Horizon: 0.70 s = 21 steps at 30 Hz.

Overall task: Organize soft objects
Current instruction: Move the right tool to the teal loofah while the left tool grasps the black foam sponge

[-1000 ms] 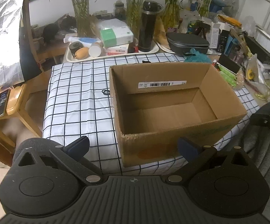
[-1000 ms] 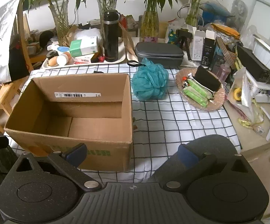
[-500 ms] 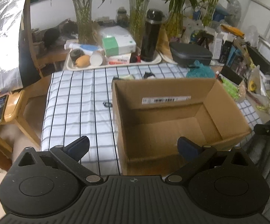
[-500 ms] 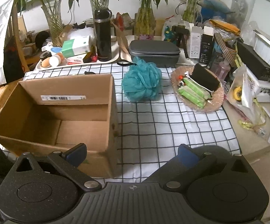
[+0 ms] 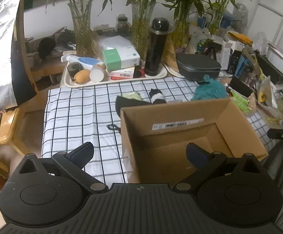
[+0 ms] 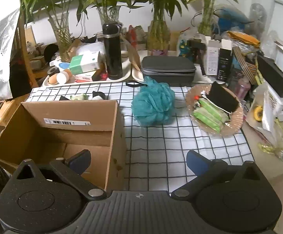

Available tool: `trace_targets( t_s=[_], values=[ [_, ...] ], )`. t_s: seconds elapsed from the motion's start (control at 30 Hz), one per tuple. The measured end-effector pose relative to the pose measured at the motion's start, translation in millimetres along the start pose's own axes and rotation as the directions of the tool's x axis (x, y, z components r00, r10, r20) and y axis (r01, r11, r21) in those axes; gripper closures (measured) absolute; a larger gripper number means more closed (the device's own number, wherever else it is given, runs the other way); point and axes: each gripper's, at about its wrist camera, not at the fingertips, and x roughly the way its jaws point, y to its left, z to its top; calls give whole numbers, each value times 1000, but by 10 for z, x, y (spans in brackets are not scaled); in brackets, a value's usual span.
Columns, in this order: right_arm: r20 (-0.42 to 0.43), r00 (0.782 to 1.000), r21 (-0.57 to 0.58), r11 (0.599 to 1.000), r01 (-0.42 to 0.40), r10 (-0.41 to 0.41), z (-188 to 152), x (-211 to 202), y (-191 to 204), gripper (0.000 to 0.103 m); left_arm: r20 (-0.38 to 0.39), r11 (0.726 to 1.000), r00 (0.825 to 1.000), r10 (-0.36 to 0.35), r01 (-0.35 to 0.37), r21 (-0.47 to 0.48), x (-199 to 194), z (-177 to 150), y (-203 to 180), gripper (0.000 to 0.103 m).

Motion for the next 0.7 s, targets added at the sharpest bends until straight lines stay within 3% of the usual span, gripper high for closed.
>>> trace_targets(
  t_s=[0.27, 0.7],
  values=[
    [-6, 994, 25, 994, -111, 111, 168, 155, -75, 0, 17, 1000, 1000, 12, -13, 5, 151, 180, 127, 0],
    [50, 991, 99, 987, -126, 121, 529, 644, -326, 0, 39, 996, 999, -38, 41, -81, 574, 477, 452, 0]
  ],
)
